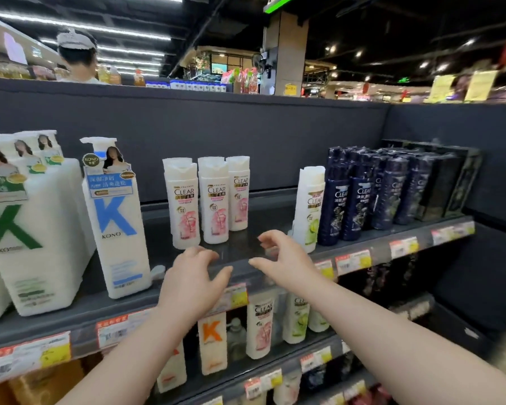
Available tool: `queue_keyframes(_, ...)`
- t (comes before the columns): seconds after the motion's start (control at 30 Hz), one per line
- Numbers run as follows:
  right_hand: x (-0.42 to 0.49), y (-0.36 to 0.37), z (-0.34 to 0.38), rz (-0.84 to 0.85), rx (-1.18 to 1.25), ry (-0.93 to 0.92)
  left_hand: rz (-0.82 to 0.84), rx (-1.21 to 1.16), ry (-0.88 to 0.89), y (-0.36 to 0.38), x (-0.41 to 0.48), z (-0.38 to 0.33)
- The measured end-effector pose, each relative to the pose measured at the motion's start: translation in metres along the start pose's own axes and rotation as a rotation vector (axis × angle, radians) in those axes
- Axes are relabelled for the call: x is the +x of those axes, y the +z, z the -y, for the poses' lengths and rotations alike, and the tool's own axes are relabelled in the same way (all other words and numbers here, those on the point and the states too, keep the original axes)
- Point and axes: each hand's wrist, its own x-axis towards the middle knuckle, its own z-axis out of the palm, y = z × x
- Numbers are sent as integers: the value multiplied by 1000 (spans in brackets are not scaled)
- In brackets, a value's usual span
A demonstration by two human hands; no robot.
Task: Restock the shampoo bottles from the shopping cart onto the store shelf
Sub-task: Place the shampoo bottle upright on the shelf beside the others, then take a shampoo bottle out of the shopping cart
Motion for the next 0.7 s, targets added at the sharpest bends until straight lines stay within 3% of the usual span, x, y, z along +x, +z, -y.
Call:
queue_keyframes(0.27, -86, -39, -55, -141, -39, 264, 16, 8, 298, 35, -29, -53)
queue_keyframes(0.47, -163, -88, -111, -265, -126, 505, 376, -62, 376, 103, -52, -110)
queue_keyframes(0.7, -250, -166, -179, -418, -115, 749, 556, -2, 581, 175, -87, -211)
